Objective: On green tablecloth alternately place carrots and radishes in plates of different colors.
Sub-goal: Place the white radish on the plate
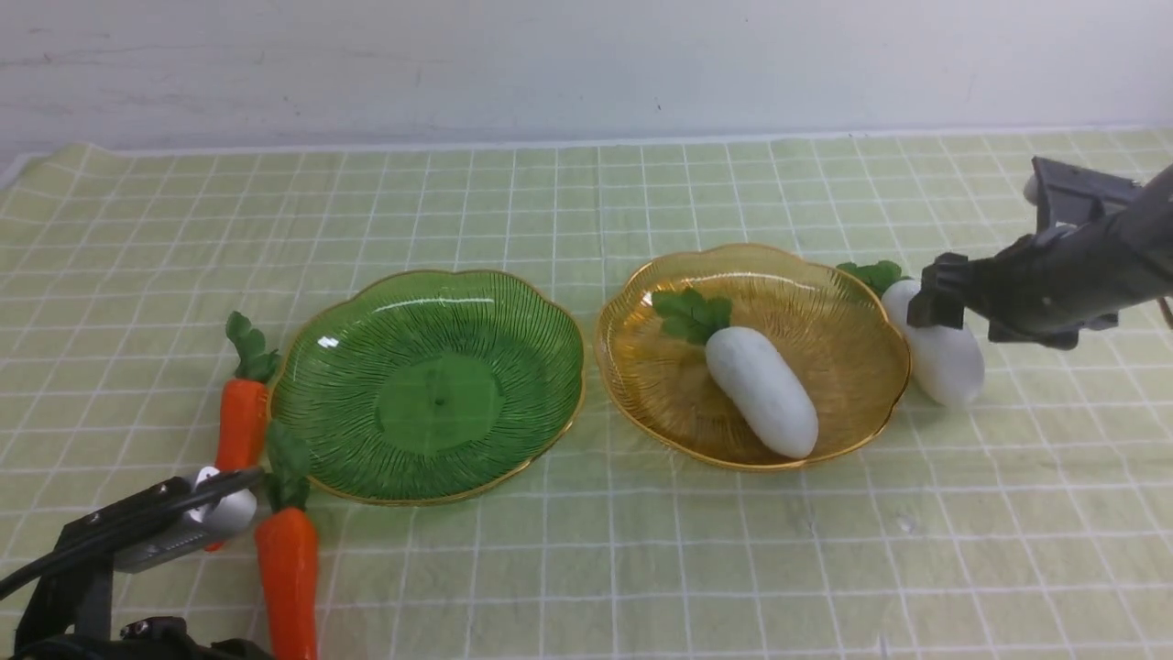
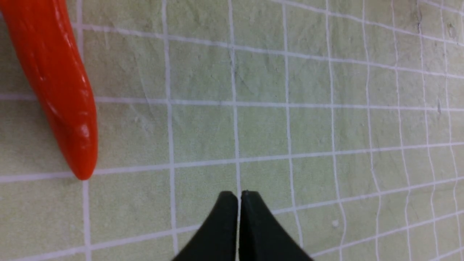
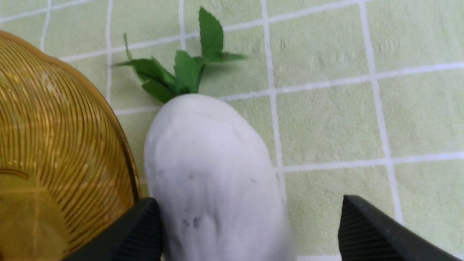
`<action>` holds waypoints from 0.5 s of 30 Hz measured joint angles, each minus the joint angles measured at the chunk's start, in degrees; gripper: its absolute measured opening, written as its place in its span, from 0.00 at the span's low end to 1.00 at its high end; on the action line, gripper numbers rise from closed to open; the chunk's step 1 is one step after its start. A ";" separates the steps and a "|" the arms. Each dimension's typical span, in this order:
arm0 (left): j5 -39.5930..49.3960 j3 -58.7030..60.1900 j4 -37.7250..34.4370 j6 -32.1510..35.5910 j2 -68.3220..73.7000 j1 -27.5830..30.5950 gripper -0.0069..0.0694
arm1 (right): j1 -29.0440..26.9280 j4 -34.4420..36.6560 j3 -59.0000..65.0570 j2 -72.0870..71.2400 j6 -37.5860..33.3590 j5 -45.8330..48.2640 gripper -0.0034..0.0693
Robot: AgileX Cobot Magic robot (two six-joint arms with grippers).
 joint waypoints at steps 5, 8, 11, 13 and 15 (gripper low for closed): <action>0.26 0.00 0.00 0.00 0.00 0.00 0.08 | 0.00 0.06 -0.38 0.98 -0.06 0.29 0.75; 0.84 0.00 0.00 -0.06 0.00 0.00 0.08 | 0.00 -0.22 -0.38 1.41 -0.06 0.23 0.67; 1.36 0.00 0.00 -0.10 0.00 0.00 0.08 | 0.00 -0.94 -0.38 1.10 -0.06 0.36 0.67; 1.64 0.00 0.00 -0.10 0.00 0.00 0.08 | -0.05 -2.45 -0.33 0.43 -0.06 0.96 0.67; 1.76 0.00 0.00 -0.10 0.00 0.00 0.08 | -0.12 -3.56 -0.33 -0.61 0.23 1.24 0.67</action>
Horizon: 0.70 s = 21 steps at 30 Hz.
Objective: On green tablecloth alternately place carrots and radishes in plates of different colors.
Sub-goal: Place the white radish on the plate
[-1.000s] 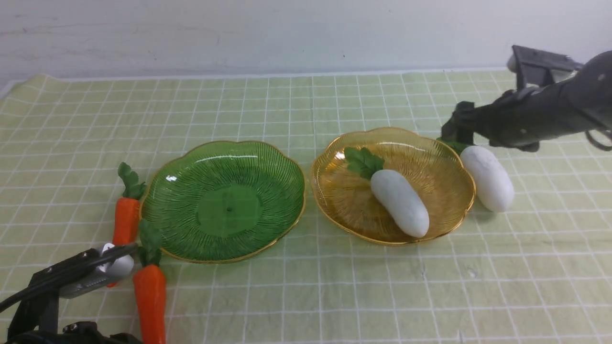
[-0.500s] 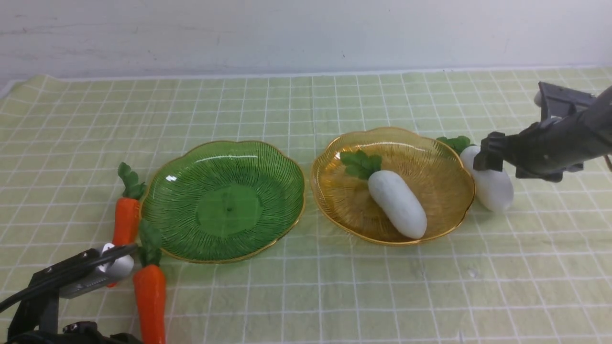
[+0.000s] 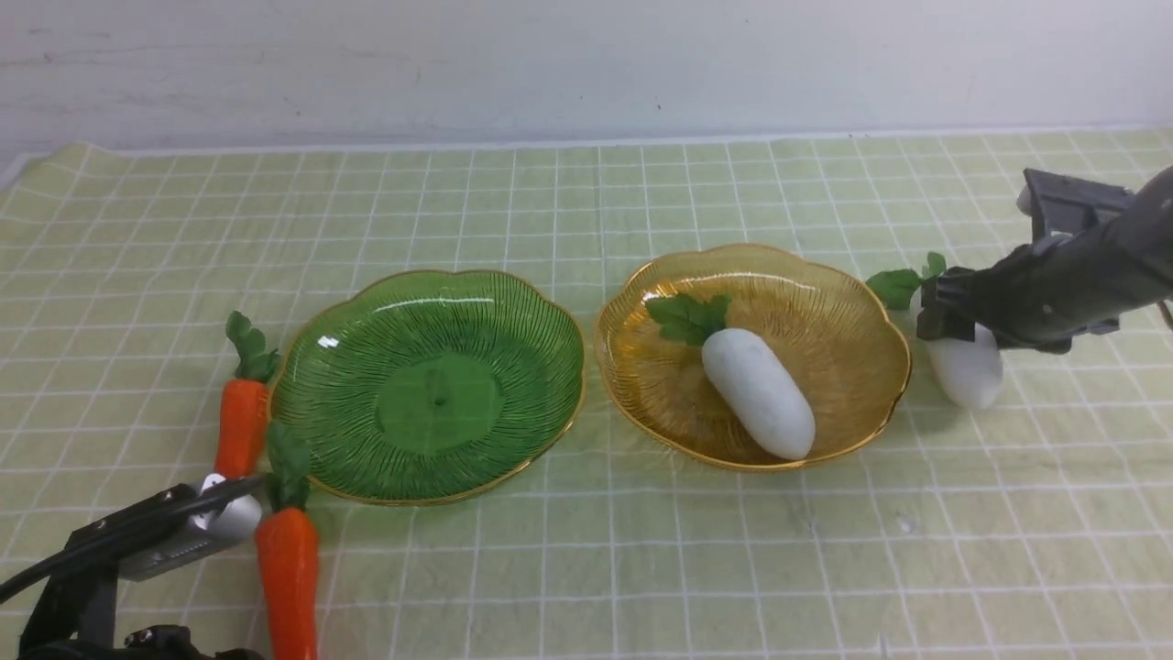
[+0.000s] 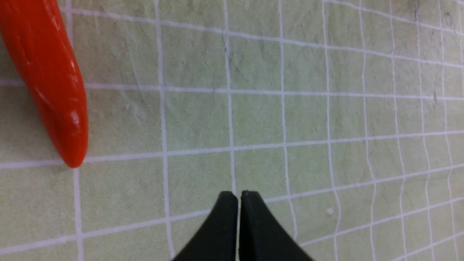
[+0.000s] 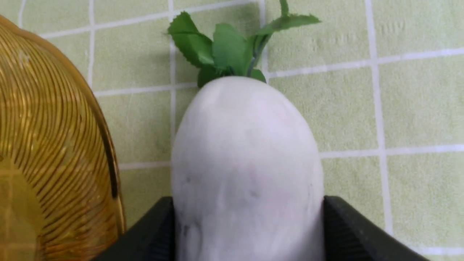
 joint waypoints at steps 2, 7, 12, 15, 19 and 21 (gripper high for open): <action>-0.01 0.00 0.00 0.00 0.00 0.00 0.08 | -0.47 -0.76 0.05 -2.97 0.68 0.77 0.67; -0.01 0.00 0.00 0.00 0.00 0.00 0.08 | -1.06 1.88 0.05 -11.95 2.33 4.37 0.67; -0.01 0.00 0.00 0.00 0.00 0.00 0.08 | 1.65 6.40 0.05 -14.37 0.47 10.73 0.67; -0.06 0.00 0.00 0.00 0.00 0.00 0.08 | 4.62 7.17 0.05 -13.57 -1.95 12.31 0.67; -0.06 0.00 0.00 0.00 0.00 0.00 0.08 | 9.67 7.64 0.05 -11.59 -5.80 11.57 0.67; -0.31 0.00 0.00 0.00 0.00 0.00 0.08 | 12.12 7.84 0.05 -10.38 -8.38 9.51 0.67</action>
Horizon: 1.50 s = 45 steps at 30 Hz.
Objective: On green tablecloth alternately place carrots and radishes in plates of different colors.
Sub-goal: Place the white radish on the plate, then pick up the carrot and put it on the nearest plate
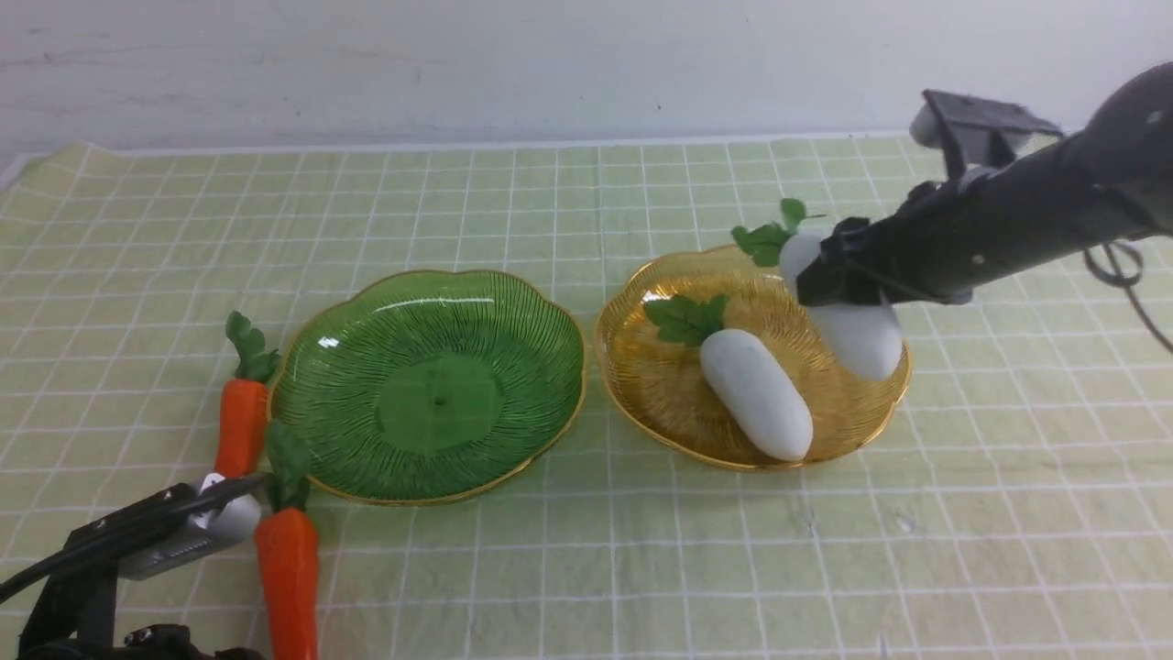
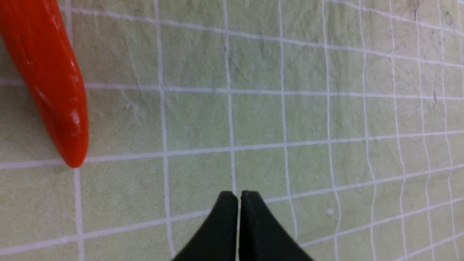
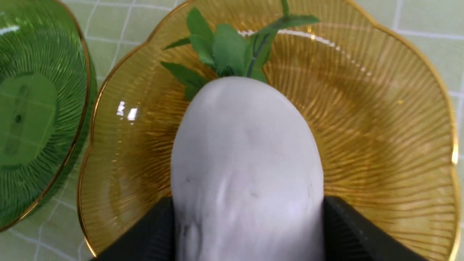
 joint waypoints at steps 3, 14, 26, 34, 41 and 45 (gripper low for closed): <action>-0.87 0.00 0.00 0.00 0.00 0.00 0.08 | 1.72 0.29 0.00 1.20 -1.38 -2.65 0.67; -0.98 0.00 0.00 -0.02 0.00 0.00 0.10 | 2.35 1.11 -0.85 3.95 0.70 -2.34 0.92; 0.64 0.00 0.00 -0.02 0.00 0.00 0.20 | 2.35 -6.96 -23.44 0.29 9.19 28.15 0.69; 1.64 0.00 0.29 -0.02 0.00 0.00 0.22 | 2.35 -20.89 -29.64 -2.79 22.15 32.61 0.39; 3.08 0.00 1.36 -0.15 0.00 0.00 0.22 | 2.53 -24.55 -27.25 -13.63 25.08 33.17 0.18; 4.05 0.00 1.54 -0.62 0.00 0.00 0.24 | 2.71 -24.66 -21.70 -20.37 25.27 33.22 0.16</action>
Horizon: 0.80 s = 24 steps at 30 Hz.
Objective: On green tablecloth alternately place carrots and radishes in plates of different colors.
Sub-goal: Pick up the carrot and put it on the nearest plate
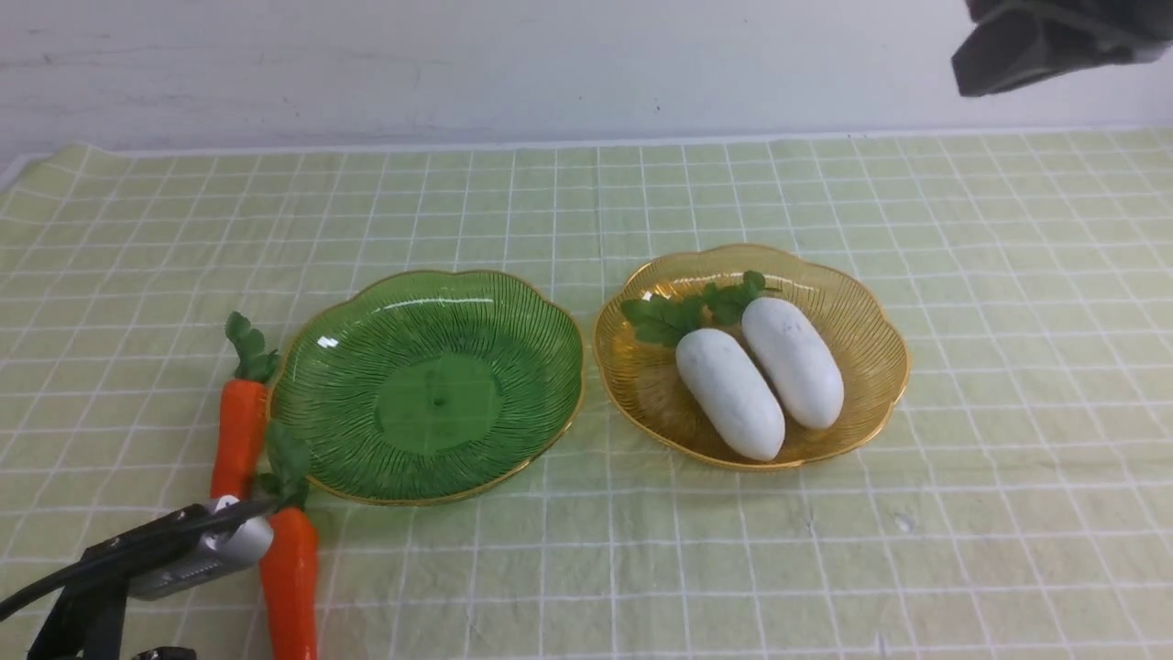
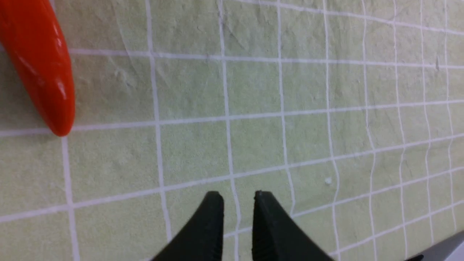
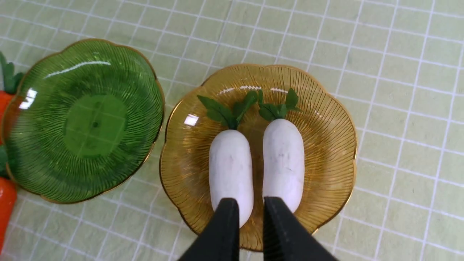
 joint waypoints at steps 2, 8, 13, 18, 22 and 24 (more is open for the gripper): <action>0.00 0.00 0.11 -0.92 0.00 0.00 0.26 | 0.00 -0.86 6.57 -5.99 0.44 0.13 0.15; 0.00 0.00 0.11 -1.54 0.00 0.00 0.30 | 0.00 -3.62 24.12 -19.25 0.60 0.00 0.15; -1.07 0.00 0.11 -1.59 0.00 0.00 0.31 | 0.00 -5.96 35.23 -29.73 0.35 -3.67 0.15; -1.32 -1.03 1.11 -2.80 0.00 0.00 0.31 | 0.00 -7.83 44.09 -38.56 -0.88 -9.46 0.15; -1.27 -5.74 5.84 -7.78 0.00 0.76 0.31 | 0.00 -8.24 49.96 -43.83 -1.41 -15.51 0.15; -0.85 -9.89 14.20 -14.35 0.14 1.56 0.32 | 0.00 -8.24 53.71 -45.55 -1.54 -19.55 0.15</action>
